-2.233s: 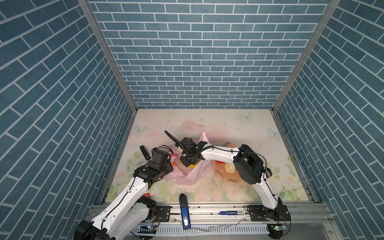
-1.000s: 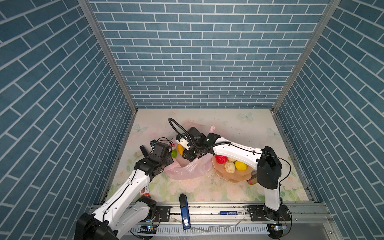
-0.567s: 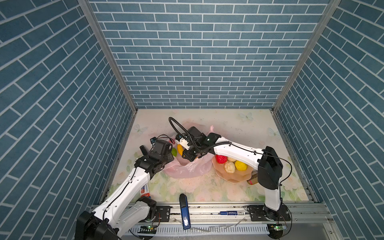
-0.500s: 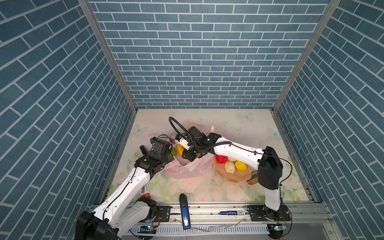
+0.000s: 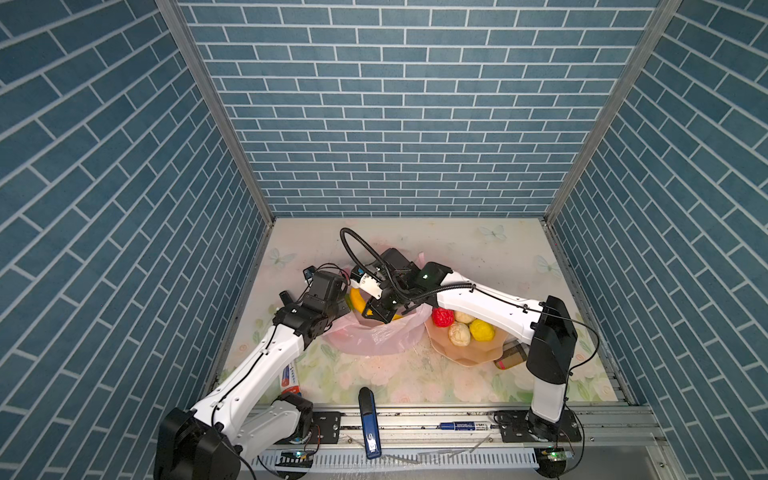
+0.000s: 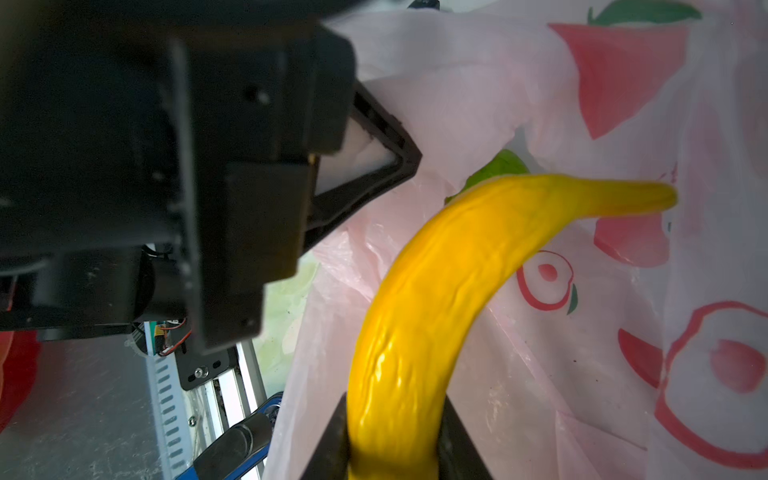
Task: Take the fake fruits out of the plastic bag
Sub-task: 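Lift the yellow banana out of the bag with the right gripper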
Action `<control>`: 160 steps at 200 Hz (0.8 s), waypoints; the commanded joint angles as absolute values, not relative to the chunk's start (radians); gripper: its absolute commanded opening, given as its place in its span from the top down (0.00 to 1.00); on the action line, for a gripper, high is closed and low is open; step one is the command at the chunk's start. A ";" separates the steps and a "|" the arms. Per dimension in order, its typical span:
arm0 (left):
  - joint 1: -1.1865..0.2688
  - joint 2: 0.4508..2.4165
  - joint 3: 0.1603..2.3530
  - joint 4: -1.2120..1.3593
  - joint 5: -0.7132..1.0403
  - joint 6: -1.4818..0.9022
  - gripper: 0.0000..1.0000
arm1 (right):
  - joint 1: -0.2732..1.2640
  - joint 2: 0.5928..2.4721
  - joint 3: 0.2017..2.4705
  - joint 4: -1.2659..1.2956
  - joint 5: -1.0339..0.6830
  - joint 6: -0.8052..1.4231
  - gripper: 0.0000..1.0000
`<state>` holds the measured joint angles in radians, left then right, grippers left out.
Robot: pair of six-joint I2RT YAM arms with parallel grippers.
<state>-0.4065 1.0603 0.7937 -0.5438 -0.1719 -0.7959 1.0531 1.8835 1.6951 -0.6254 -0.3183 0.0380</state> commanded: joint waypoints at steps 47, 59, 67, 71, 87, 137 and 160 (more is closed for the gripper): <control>-0.408 1.047 0.780 -0.523 -0.179 -0.809 1.00 | 1.050 1.778 1.718 -0.568 -0.318 -0.007 0.79; -0.408 1.037 0.769 -0.522 -0.178 -0.813 1.00 | 1.051 1.773 1.719 -0.545 -0.302 0.000 0.79; -0.409 1.030 0.764 -0.523 -0.178 -0.818 1.00 | 1.049 1.771 1.726 -0.530 -0.295 0.003 0.79; -0.409 1.026 0.760 -0.523 -0.178 -0.821 1.00 | 1.047 1.770 1.731 -0.521 -0.292 0.006 0.79; -0.408 1.010 0.745 -0.517 -0.179 -0.833 1.00 | 1.045 1.773 1.756 -0.489 -0.287 0.017 0.79; -0.408 0.952 0.702 -0.502 -0.214 -0.876 1.00 | 1.027 1.813 1.939 -0.491 -0.207 0.030 0.82; -0.408 0.930 0.701 -0.503 -0.239 -0.887 1.00 | 1.016 1.824 2.045 -0.549 -0.172 0.017 0.82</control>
<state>-0.4065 0.9550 0.7136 -0.5049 -0.1932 -0.8635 1.0271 1.8114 1.9160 -0.5255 -0.2298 0.0292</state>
